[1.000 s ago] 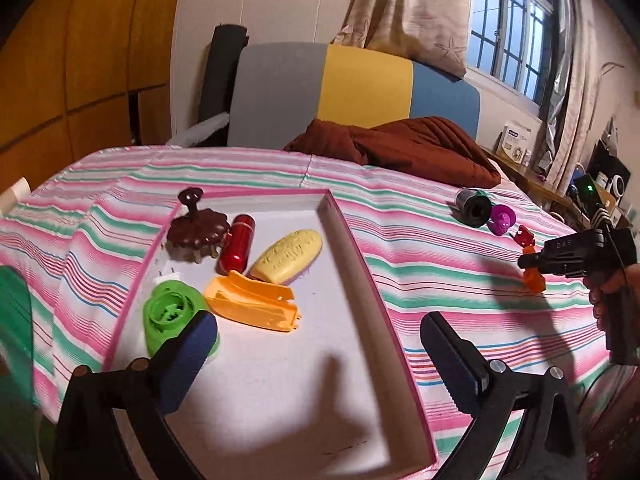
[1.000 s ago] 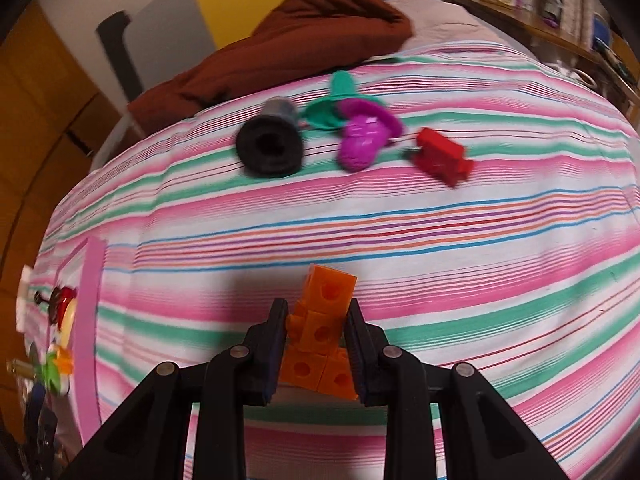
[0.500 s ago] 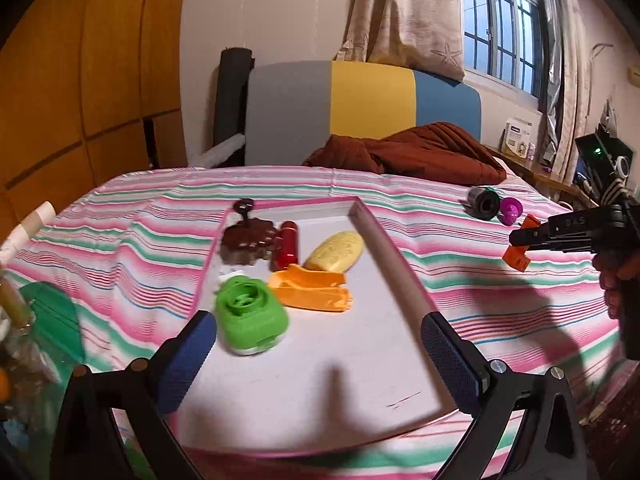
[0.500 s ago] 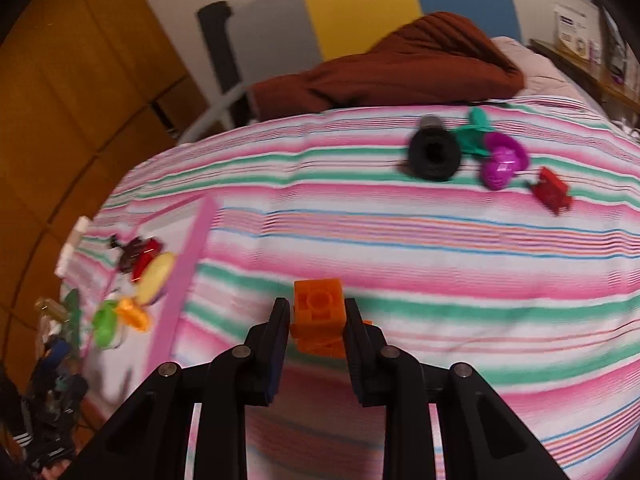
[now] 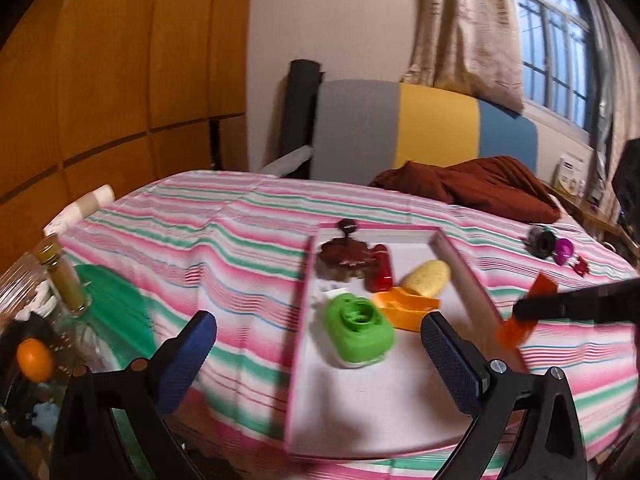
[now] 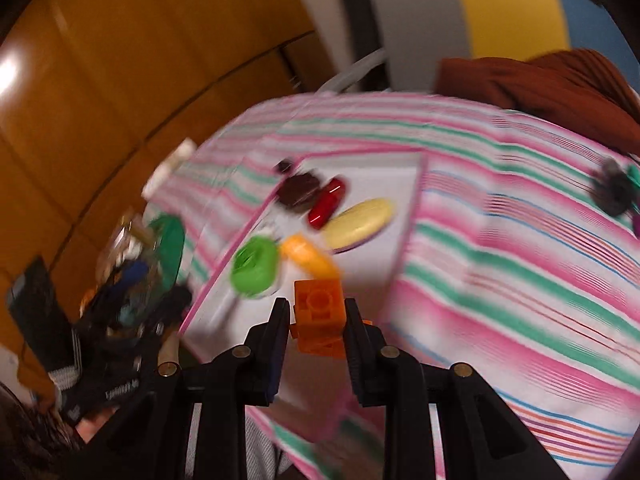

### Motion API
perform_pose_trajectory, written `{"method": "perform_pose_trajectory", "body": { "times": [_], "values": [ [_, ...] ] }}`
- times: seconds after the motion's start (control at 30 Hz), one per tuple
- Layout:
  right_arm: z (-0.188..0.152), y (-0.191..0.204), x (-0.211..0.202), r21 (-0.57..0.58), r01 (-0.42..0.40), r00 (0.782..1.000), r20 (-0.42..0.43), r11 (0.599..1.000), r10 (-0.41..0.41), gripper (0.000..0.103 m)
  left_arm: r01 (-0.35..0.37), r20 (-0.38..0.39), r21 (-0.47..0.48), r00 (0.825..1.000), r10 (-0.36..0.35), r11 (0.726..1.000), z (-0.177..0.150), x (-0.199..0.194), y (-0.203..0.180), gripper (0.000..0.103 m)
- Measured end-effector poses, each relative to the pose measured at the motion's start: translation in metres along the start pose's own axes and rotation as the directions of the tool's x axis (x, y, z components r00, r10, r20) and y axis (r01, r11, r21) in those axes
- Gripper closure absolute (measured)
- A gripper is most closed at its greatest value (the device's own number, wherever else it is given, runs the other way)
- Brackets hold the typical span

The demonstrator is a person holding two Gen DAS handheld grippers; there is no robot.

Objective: Organize rigid objects
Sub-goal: 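Carry the orange block stack into the tray and open the right tool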

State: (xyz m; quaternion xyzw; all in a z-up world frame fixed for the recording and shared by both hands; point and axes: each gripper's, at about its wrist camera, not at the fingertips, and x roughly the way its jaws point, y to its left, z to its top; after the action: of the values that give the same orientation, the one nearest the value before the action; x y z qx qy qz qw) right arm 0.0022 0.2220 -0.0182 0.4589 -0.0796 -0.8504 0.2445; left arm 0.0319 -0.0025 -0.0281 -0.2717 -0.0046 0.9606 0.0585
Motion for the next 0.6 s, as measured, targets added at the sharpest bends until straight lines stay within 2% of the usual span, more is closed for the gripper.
{"method": "perform_pose_trajectory", "body": {
  "times": [0.1, 0.23, 0.47, 0.6],
  "values": [
    [0.000, 0.020, 0.023, -0.044, -0.015, 0.997, -0.071, 0.999, 0.012, 0.077, -0.046, -0.022, -0.018, 0.999, 0.045, 0.999, -0.002, 0.004, 0.014, 0.000],
    [-0.003, 0.032, 0.044, -0.040, -0.049, 0.990, -0.133, 0.998, 0.043, 0.077, -0.072, -0.006, -0.064, 0.997, 0.072, 0.995, -0.001, 0.000, 0.031, 0.000],
    [-0.003, 0.048, 0.063, -0.038, -0.092, 0.978, -0.193, 0.995, 0.083, 0.077, -0.142, 0.018, -0.163, 0.989, 0.147, 0.976, 0.002, -0.005, 0.064, 0.000],
    [-0.004, 0.060, 0.079, -0.016, -0.125, 0.966, -0.230, 0.992, 0.119, 0.077, -0.155, 0.011, -0.207, 0.987, 0.161, 0.966, 0.001, -0.006, 0.075, 0.000]
  ]
}}
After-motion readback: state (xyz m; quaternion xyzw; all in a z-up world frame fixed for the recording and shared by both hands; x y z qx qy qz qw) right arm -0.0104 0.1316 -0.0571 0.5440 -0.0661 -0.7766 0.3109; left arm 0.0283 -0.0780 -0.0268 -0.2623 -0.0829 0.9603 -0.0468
